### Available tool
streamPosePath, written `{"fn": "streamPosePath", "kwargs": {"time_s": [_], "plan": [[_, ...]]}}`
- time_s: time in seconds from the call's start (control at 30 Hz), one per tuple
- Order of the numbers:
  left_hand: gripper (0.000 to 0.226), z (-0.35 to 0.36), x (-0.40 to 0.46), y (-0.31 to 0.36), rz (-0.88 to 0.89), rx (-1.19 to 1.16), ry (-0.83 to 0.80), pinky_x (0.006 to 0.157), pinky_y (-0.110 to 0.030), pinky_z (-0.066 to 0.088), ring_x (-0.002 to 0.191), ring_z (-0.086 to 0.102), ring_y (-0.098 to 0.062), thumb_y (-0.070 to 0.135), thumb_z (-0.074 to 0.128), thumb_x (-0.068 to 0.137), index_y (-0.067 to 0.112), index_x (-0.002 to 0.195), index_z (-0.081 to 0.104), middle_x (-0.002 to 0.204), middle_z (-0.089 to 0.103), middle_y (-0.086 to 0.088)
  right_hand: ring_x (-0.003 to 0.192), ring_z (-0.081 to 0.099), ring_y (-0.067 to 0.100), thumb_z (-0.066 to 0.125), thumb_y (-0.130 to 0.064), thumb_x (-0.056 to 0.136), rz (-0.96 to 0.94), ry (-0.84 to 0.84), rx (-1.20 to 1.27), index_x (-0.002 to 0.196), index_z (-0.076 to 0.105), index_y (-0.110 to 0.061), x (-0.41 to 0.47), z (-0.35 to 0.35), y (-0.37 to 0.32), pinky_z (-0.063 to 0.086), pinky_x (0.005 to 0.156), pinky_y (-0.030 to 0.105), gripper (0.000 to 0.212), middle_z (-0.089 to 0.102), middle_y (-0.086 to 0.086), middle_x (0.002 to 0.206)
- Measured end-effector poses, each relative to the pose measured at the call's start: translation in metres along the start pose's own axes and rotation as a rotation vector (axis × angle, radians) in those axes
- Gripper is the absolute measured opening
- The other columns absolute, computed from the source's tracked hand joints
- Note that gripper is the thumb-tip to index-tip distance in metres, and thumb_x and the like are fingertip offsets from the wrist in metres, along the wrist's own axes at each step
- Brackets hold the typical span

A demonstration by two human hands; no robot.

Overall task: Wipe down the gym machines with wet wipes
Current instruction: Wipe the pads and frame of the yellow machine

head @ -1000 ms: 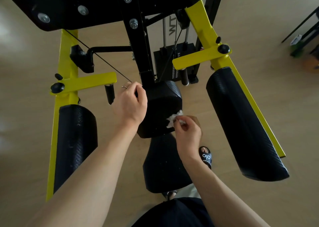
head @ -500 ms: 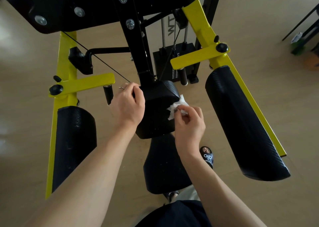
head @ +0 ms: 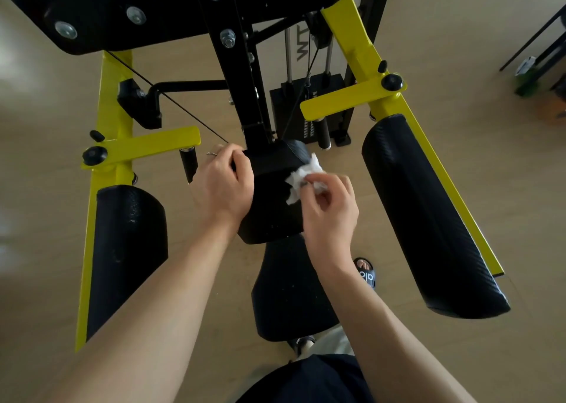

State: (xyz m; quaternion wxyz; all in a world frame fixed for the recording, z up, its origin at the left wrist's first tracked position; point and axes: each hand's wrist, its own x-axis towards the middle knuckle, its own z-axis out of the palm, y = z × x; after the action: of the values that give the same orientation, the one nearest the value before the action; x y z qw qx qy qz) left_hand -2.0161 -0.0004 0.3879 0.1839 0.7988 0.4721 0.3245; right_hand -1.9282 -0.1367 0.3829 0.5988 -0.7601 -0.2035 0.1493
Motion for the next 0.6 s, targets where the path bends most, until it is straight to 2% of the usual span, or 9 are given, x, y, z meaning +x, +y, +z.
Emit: {"fn": "streamPosePath", "kwargs": {"time_s": [0.07,0.13,0.17,0.27,0.33,0.43,0.53,0.6], "plan": [[0.034,-0.001,-0.001,-0.001,0.037,0.002,-0.014,0.055,-0.018,0.033,0.069,0.053,-0.011,0.024,0.037,0.099,0.012,0.089,0.068,0.078,0.058,0.004,0.088,0.061,0.009,0.069,-0.011,0.094,-0.139,0.003,-0.035,0.102,0.073,-0.016,0.006,0.004,-0.01,0.051,0.072,0.018,0.01,0.058,-0.008,0.099],[0.034,0.0,-0.001,-0.001,0.036,0.001,-0.015,0.054,-0.019,0.033,0.07,0.054,-0.012,0.025,0.037,0.099,0.012,0.09,0.068,0.079,0.06,0.002,0.088,0.061,0.009,0.069,-0.011,0.094,-0.141,0.006,-0.03,0.102,0.073,-0.016,0.007,0.004,-0.006,0.05,0.071,0.017,0.01,0.059,-0.007,0.1],[0.034,0.001,-0.001,-0.001,0.018,0.0,-0.01,0.055,-0.021,0.034,0.072,0.054,-0.012,0.025,0.038,0.099,0.012,0.091,0.068,0.081,0.062,0.002,0.087,0.061,0.007,0.069,-0.012,0.095,-0.083,0.011,-0.005,0.101,0.073,-0.018,0.006,0.002,0.001,0.049,0.071,0.016,0.01,0.06,-0.007,0.1],[0.036,0.003,0.0,0.0,-0.031,0.015,0.006,0.056,-0.024,0.034,0.075,0.054,-0.014,0.028,0.038,0.098,0.013,0.093,0.07,0.087,0.064,0.001,0.09,0.061,-0.001,0.064,-0.017,0.096,0.254,-0.039,0.076,0.101,0.07,-0.025,-0.002,-0.007,0.022,0.047,0.073,0.014,0.011,0.065,-0.01,0.099],[0.037,0.003,0.0,0.0,-0.03,0.026,0.013,0.055,-0.023,0.033,0.075,0.053,-0.012,0.029,0.037,0.098,0.013,0.094,0.07,0.088,0.065,0.001,0.089,0.062,-0.003,0.062,-0.017,0.096,0.342,-0.061,0.09,0.099,0.07,-0.025,-0.003,-0.009,0.026,0.045,0.071,0.01,0.011,0.067,-0.01,0.095],[0.037,0.001,-0.001,0.0,0.001,0.033,0.01,0.055,-0.012,0.027,0.07,0.049,-0.007,0.028,0.036,0.098,0.013,0.093,0.069,0.082,0.06,0.005,0.084,0.059,0.003,0.063,-0.011,0.093,0.138,-0.003,0.076,0.091,0.069,-0.022,0.01,-0.007,0.003,0.045,0.071,0.015,0.013,0.063,-0.007,0.093],[0.033,-0.001,-0.002,0.0,0.032,0.031,-0.012,0.054,-0.009,0.027,0.064,0.048,-0.005,0.024,0.037,0.1,0.013,0.089,0.067,0.076,0.056,0.006,0.092,0.06,0.004,0.062,-0.008,0.094,-0.082,-0.016,0.052,0.098,0.071,-0.019,0.026,-0.002,-0.018,0.048,0.075,0.015,0.014,0.062,-0.011,0.099],[0.033,-0.001,-0.002,0.0,0.031,0.029,0.004,0.054,-0.009,0.027,0.065,0.048,-0.006,0.023,0.038,0.098,0.012,0.09,0.068,0.077,0.059,0.005,0.093,0.059,0.0,0.06,-0.01,0.096,-0.043,-0.037,0.055,0.1,0.07,-0.023,0.03,-0.002,-0.012,0.046,0.075,0.012,0.017,0.062,-0.011,0.102]]}}
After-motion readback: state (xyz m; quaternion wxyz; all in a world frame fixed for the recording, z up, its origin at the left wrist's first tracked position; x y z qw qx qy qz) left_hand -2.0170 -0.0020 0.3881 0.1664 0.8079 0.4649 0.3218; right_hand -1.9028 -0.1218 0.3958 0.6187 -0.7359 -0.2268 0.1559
